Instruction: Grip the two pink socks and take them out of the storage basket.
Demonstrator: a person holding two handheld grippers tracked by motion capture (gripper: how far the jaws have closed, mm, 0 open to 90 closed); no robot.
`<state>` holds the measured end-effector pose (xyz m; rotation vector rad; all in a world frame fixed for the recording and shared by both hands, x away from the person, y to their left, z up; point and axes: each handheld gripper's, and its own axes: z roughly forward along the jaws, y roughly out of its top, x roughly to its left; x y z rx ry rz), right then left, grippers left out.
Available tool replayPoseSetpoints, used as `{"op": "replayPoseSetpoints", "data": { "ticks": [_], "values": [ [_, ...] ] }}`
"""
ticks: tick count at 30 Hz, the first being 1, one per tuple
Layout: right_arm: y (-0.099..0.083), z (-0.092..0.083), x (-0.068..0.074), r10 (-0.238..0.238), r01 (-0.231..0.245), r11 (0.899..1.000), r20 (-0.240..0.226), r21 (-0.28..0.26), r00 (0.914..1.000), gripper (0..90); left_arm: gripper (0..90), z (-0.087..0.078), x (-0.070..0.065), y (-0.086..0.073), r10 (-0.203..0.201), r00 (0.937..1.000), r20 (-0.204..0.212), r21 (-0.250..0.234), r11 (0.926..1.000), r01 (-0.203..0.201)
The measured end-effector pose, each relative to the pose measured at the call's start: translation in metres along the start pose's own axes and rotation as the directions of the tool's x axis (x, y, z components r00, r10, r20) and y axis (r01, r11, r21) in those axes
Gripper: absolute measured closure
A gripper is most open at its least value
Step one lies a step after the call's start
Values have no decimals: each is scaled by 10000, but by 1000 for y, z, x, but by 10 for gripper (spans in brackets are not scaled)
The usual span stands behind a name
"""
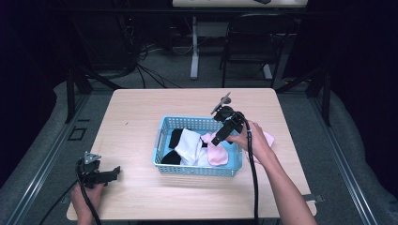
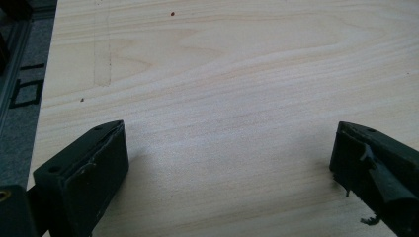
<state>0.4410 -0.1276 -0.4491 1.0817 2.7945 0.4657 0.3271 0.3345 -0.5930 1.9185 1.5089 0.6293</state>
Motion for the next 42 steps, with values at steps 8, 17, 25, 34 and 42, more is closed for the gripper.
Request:
{"op": "replayPoseSetpoints", "data": {
  "ticks": [8,17,25,34,42],
  "values": [
    [7,31,2,-54,73,9986,-355,525,9994,35,15,0,0,0,-21,10000,4,-13,10000,21],
    [8,54,-1,212,-165,9932,-398,1156,9990,55,15,0,0,0,-21,10000,6,-11,10000,21],
    [7,70,-2,133,-84,9859,-282,1674,9995,168,15,0,0,0,-19,10000,9,-7,10000,19],
    [15,81,1,112,-64,9867,-287,1621,9995,281,15,0,0,0,-22,10000,9,-10,10000,22],
    [17,88,0,327,-289,9844,-187,1734,9993,452,15,0,0,0,-21,10000,8,-9,10000,21]
  ]
}}
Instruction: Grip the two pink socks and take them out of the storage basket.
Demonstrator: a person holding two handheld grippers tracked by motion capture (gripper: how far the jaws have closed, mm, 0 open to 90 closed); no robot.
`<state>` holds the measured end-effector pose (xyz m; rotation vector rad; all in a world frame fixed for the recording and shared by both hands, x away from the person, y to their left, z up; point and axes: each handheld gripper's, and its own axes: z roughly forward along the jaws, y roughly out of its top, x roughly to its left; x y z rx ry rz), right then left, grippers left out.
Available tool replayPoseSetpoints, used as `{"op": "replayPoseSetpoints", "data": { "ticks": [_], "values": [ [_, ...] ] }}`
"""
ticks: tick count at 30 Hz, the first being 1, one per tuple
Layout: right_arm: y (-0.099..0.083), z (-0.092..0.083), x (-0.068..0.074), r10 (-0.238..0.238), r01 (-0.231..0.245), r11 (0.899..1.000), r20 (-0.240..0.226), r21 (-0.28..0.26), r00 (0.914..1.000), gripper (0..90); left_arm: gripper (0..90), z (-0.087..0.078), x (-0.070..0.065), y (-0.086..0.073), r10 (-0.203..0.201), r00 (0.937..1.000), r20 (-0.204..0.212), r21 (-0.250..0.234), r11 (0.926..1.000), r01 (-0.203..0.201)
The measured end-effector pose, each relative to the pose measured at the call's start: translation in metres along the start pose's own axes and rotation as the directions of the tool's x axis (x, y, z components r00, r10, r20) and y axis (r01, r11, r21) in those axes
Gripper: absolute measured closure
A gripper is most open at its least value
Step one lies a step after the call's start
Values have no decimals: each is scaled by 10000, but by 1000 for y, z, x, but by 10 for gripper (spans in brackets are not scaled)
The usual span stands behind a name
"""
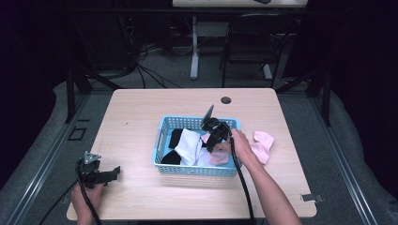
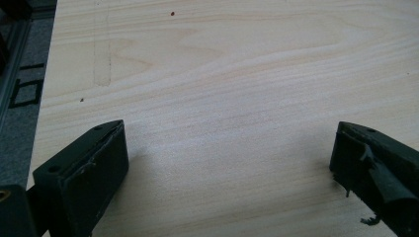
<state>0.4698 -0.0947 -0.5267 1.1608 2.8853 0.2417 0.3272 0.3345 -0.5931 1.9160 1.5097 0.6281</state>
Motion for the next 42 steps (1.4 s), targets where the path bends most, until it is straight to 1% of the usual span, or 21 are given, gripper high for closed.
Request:
{"op": "replayPoseSetpoints", "data": {
  "ticks": [1,2,3,4,7,12,13,14,17,18,23,24,28,29,30,33,35,36,38,40,42],
  "values": [
    [0,-1,0,-28,27,10000,26,90,10000,478,15,0,0,0,-2,10000,2,0,10000,2],
    [-1,0,0,99,-98,9999,30,-32,9999,504,15,0,0,0,-4,10000,-1,-3,10000,4],
    [-1,-1,-2,-47,47,10000,108,82,9999,531,15,0,0,0,-1,10000,1,-1,10000,1],
    [-3,-1,-1,144,-144,9999,3,-21,9999,557,15,0,0,0,-2,10000,0,-2,10000,2],
    [-4,-3,-4,8,-9,9999,76,144,10000,621,15,0,0,0,-2,10000,1,0,10000,2],
    [-8,-6,-7,44,-45,9999,89,145,10000,686,15,0,0,0,-5,10000,0,-5,10000,5],
    [-9,-6,-7,142,-142,9999,34,-5,9999,698,15,0,0,0,-4,10000,1,-1,10000,4],
    [-9,-8,-7,59,-61,9999,84,153,9999,707,15,0,0,0,-2,10000,-1,-3,10000,2],
    [-11,-9,-8,82,-83,9999,80,122,9999,747,15,0,0,0,-4,10000,2,-2,10000,4],
    [-11,-11,-8,23,-25,9998,133,202,9999,754,15,0,0,0,-1,10000,1,2,10000,1],
    [-14,-17,-9,107,-106,9999,143,-57,9998,785,15,0,0,0,0,10000,-1,0,10000,0],
    [-13,-20,-9,81,-83,9999,158,135,9998,785,14,0,0,0,-3,10000,1,-1,10000,3],
    [-15,-26,-9,42,-39,9999,197,-134,9998,790,15,0,0,0,-2,10000,1,0,10000,2],
    [-15,-29,-9,60,-60,10000,218,-14,9997,790,15,0,0,0,-3,10000,0,0,10000,3],
    [-16,-30,-9,66,-64,9999,189,-153,9998,792,15,0,0,0,-5,10000,0,-3,10000,5],
    [-16,-37,-9,-8,9,10000,283,-67,9996,792,15,0,0,0,-4,10000,-1,-5,10000,4],
    [-17,-40,-8,80,-75,9998,258,-202,9996,794,15,0,0,0,-3,10000,-2,-3,10000,3],
    [-17,-41,-8,-49,60,9994,310,-327,9995,795,15,0,0,0,-3,10000,0,-2,10000,3],
    [-17,-45,-7,-56,66,9994,286,-342,9996,795,15,0,0,0,1,10000,-1,1,10000,-1],
    [-17,-50,-6,-118,122,9998,290,-155,9995,795,15,0,0,0,-3,10000,1,-2,10000,3],
    [-17,-55,-5,-125,137,9990,296,-422,9995,797,15,0,0,0,-3,10000,-2,-3,10000,3]
  ]
}}
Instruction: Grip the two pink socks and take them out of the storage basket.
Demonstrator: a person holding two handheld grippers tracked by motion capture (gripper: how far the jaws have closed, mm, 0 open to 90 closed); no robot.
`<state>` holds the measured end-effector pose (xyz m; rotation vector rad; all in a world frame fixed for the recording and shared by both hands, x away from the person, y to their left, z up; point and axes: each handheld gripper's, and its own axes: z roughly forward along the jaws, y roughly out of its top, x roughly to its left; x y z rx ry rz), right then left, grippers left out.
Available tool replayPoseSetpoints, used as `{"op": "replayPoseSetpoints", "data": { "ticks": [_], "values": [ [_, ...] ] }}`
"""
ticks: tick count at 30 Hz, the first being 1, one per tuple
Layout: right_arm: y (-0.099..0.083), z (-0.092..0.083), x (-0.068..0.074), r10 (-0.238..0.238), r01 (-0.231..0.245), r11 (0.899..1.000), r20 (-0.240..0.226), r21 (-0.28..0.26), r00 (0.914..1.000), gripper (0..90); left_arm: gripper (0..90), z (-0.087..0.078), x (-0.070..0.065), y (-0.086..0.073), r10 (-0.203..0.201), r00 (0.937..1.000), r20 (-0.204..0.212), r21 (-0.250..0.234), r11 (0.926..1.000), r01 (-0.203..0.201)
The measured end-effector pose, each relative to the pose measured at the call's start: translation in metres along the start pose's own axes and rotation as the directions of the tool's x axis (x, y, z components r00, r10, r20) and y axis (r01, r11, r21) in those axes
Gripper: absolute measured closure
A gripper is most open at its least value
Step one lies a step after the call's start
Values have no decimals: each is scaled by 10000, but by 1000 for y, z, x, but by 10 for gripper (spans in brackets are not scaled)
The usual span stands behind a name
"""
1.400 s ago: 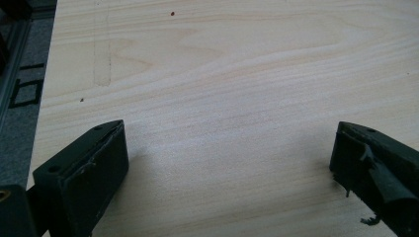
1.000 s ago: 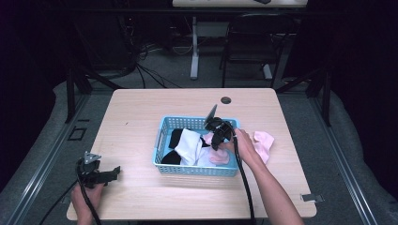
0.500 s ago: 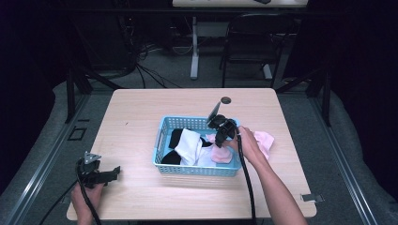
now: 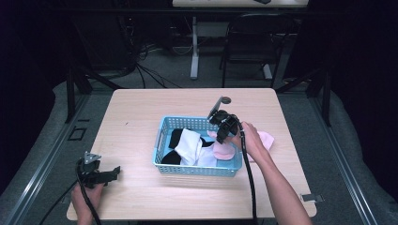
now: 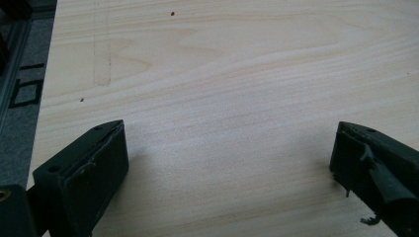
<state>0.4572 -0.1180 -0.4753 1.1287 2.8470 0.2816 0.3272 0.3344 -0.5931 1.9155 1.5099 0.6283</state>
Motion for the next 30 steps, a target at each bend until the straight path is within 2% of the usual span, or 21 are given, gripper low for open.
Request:
{"op": "replayPoseSetpoints", "data": {
  "ticks": [11,17,19,20,22,23,30],
  "values": [
    [4,-42,9,-165,171,9981,105,-586,9998,815,15,0,0,0,9,10000,-8,0,10000,-9],
    [6,-58,11,-276,278,9958,43,-868,9996,820,15,0,0,0,8,10000,-4,3,10000,-8],
    [7,-64,12,-403,409,9961,84,-783,9992,821,15,0,0,0,9,10000,-4,4,10000,-9],
    [7,-65,13,-334,332,9949,-8,-948,9994,821,15,0,0,0,11,10000,-3,5,10000,-11],
    [8,-72,15,-472,475,9951,61,-864,9989,820,15,0,0,0,8,10000,-4,2,10000,-8],
    [7,-74,16,-436,444,9938,102,-1018,9990,820,15,0,0,0,9,10000,-4,4,10000,-9],
    [6,-93,20,-519,536,9919,169,-1148,9985,820,15,0,0,0,10,10000,-6,0,10000,-10]
  ]
}}
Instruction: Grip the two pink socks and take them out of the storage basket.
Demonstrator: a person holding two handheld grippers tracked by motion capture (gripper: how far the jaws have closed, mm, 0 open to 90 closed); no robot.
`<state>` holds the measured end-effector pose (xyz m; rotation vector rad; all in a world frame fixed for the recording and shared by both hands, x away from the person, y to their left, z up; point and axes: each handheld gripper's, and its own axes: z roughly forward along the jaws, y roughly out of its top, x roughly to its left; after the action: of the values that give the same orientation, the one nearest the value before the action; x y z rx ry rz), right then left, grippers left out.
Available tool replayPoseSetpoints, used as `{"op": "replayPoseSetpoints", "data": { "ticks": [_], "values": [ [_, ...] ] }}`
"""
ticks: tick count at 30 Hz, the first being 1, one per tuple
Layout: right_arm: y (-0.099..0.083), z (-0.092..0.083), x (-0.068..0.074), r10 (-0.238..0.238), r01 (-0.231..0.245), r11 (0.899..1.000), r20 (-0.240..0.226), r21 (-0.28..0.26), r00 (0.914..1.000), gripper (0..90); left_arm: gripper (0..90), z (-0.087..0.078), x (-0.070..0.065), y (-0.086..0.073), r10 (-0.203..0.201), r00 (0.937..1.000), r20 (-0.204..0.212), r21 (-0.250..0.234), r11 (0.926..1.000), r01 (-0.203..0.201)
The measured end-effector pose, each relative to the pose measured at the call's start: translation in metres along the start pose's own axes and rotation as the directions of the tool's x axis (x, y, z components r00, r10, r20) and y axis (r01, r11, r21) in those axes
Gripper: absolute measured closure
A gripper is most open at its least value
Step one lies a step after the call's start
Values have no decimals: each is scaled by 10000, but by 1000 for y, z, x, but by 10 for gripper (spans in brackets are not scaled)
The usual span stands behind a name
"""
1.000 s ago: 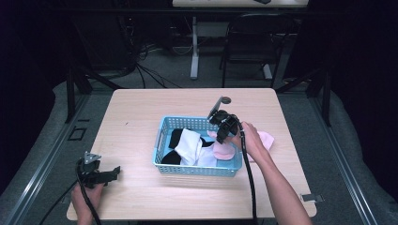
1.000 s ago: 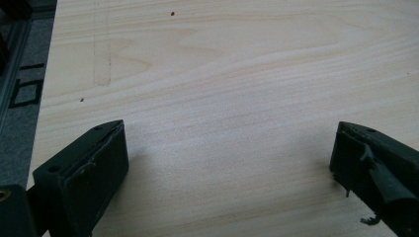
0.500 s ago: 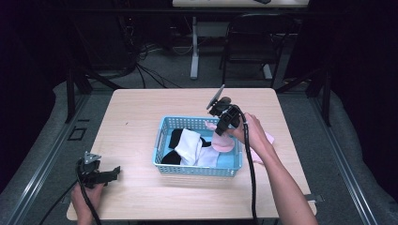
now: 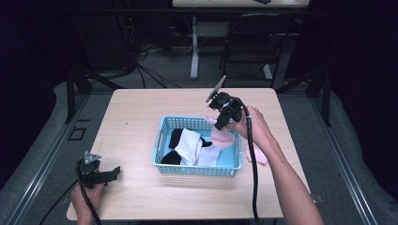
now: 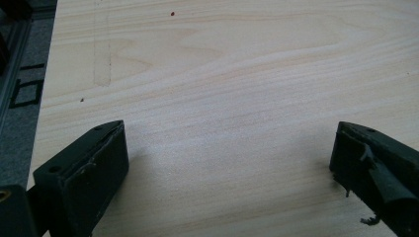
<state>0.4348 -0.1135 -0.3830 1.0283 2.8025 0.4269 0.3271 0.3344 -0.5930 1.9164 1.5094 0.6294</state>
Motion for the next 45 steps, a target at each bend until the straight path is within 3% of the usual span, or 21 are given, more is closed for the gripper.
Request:
{"op": "replayPoseSetpoints", "data": {
  "ticks": [13,22,28,36,45],
  "values": [
    [-11,-29,-10,276,-275,9996,225,-50,9994,820,15,0,0,0,-1,10000,4,0,10000,1],
    [-42,-43,-35,1127,-1123,9936,641,-93,9916,819,15,0,0,0,-1,10000,4,3,10000,1],
    [-67,-44,-56,1757,-1770,9842,945,53,9799,819,15,0,0,0,-4,10000,5,3,10000,4],
    [-100,-32,-83,2484,-2554,9659,1261,424,9604,818,15,0,0,0,-5,10000,5,3,10000,5],
    [-124,13,-106,3138,-3246,9415,1158,906,9424,817,15,0,0,0,-8,10000,4,0,10000,8]
  ]
}}
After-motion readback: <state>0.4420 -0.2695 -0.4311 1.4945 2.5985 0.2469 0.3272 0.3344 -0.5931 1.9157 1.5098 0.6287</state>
